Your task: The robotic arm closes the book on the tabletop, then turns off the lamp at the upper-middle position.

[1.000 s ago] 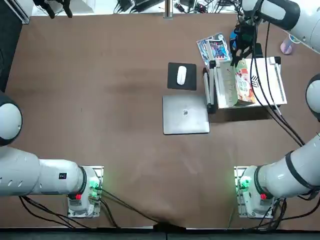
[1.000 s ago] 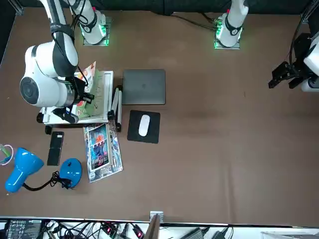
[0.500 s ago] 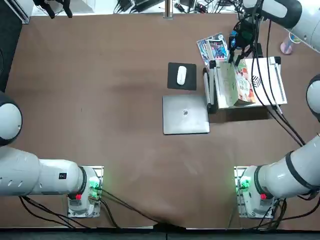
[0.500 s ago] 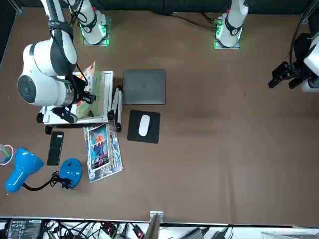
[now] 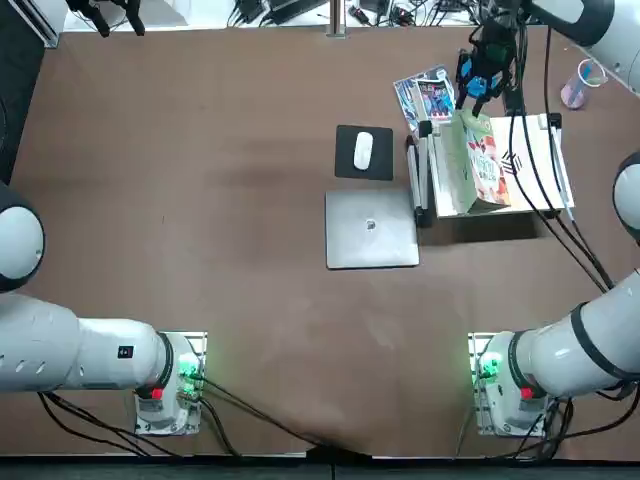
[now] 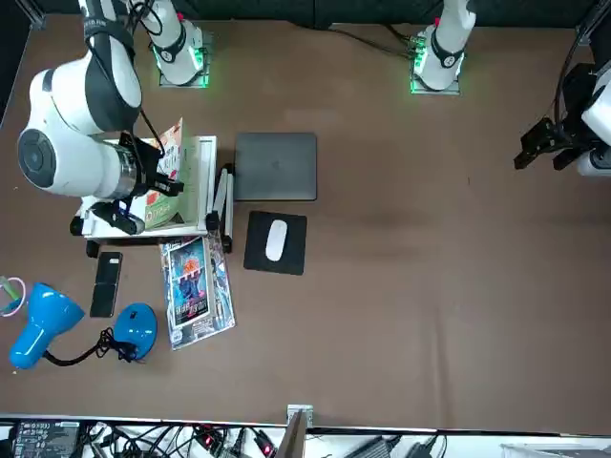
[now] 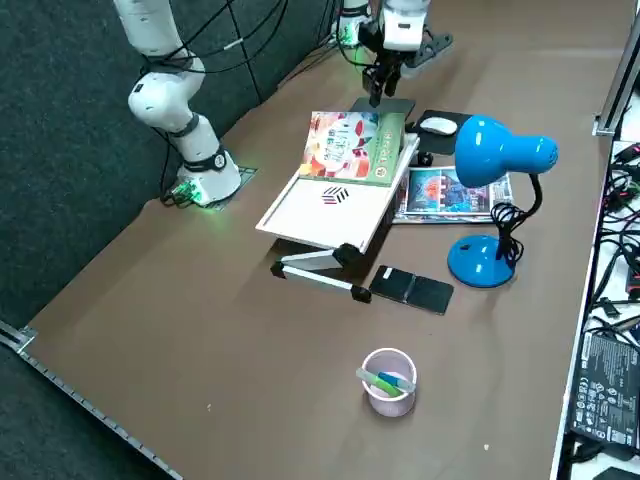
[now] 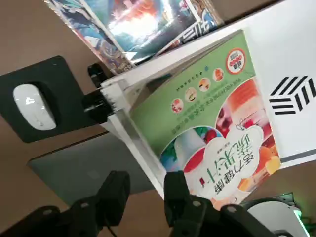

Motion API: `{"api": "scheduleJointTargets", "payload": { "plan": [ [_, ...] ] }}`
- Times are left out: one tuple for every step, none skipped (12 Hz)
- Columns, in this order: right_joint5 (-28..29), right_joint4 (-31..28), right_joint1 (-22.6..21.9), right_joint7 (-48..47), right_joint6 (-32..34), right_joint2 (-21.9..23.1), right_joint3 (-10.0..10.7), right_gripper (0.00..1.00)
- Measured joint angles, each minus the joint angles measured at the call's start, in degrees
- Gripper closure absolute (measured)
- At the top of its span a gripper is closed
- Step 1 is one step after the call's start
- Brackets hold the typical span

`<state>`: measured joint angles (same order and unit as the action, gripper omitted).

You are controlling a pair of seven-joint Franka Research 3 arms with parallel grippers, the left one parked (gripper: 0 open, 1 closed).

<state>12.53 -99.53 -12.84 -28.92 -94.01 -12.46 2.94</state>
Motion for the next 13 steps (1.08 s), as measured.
{"api": "scheduleJointTargets", "payload": {
  "plan": [
    [0.01, 2.11, -0.55, 0.0, 1.31, 0.15, -0.05, 0.53],
    [0.01, 3.14, -0.82, 0.0, 2.05, 0.17, -0.06, 0.58],
    [0.01, 4.02, -0.97, 0.0, 2.62, 0.18, -0.09, 0.58],
    [0.01, 4.7, -1.03, -0.01, 2.95, 0.18, -0.1, 0.64],
    [0.01, 5.24, -1.08, -0.01, 3.11, 0.18, -0.11, 0.68],
    [-0.03, 5.64, -1.28, 0.0, 3.19, 0.18, -0.11, 0.68],
    [-0.06, 5.9, -1.7, -0.01, 3.21, 0.18, -0.12, 0.68],
    [-0.27, 6.04, -2.29, -0.26, 3.21, 0.18, -0.12, 0.68],
    [-0.87, 6.08, -3.02, -0.76, 3.19, 0.18, -0.13, 0.68],
    [-1.97, 6.08, -3.9, -1.51, 3.17, 0.16, -0.14, 0.69],
    [-3.22, 6.08, -4.99, -2.7, 3.17, 0.08, -0.17, 0.7],
    [-4.5, 6.08, -6.22, -4.35, 3.15, -0.13, -0.19, 0.7],
    [-5.86, 6.09, -7.48, -6.06, 2.97, -0.46, -0.22, 0.77]
  ]
}}
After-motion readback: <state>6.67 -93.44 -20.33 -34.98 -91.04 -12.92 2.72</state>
